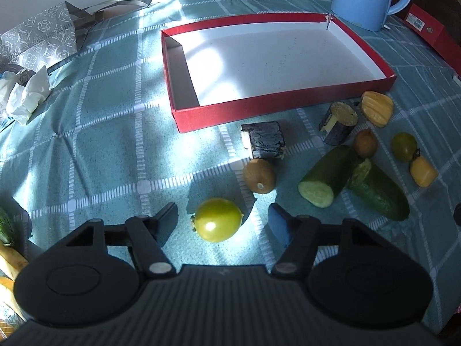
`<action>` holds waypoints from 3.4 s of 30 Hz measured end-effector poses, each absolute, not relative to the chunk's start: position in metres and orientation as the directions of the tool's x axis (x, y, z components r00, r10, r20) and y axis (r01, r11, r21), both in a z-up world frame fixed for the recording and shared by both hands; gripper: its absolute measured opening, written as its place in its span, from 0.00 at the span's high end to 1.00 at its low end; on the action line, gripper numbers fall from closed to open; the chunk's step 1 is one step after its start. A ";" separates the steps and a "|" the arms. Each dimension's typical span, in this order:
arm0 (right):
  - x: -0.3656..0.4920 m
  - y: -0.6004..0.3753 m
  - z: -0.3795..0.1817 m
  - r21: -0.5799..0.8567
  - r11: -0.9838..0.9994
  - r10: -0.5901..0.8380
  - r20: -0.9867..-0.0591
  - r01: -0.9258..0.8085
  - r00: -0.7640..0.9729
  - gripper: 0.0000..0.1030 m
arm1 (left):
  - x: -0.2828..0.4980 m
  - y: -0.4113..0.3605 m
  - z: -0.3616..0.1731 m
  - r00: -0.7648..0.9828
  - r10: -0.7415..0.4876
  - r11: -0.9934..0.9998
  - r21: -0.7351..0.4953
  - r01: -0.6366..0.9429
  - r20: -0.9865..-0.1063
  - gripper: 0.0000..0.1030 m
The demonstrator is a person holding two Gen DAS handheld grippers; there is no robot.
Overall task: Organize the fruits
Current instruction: 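Close the left gripper around the yellow-green round fruit, then drop the fruit in the red tray with the left gripper while the right grasps the jackfruit chunk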
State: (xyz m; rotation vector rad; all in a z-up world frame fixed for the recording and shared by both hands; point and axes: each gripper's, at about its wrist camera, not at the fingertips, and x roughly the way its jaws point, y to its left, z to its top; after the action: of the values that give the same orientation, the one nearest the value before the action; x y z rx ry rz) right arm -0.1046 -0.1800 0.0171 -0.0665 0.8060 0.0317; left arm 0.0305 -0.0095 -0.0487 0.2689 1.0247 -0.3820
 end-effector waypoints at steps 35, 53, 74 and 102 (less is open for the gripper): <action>-0.071 -0.219 -0.037 -0.097 0.993 -0.045 -0.823 -0.061 0.566 0.48 | 0.018 0.002 -0.012 0.494 -0.226 0.915 -0.009 0.402 -0.840 0.69; -0.064 -0.223 -0.044 -0.043 0.998 -0.012 -0.846 -0.047 0.534 0.60 | 0.019 -0.005 0.007 0.523 -0.239 0.914 -0.007 0.407 -0.818 0.69; -0.097 -0.246 0.006 -0.020 0.998 -0.050 -0.799 0.057 0.599 0.60 | 0.139 -0.082 0.022 0.553 -0.297 0.874 0.012 0.486 -0.779 0.69; -0.091 -0.245 0.040 -0.006 0.998 -0.047 -0.758 0.065 0.651 0.60 | 0.185 -0.106 -0.001 0.602 -0.204 0.901 0.093 0.423 -0.772 0.43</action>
State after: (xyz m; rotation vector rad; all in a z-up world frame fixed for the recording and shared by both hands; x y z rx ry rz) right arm -0.0909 -0.2450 0.0401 0.0220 0.8601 -0.0633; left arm 0.1854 -0.1057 -0.0012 0.2792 0.8515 -0.3684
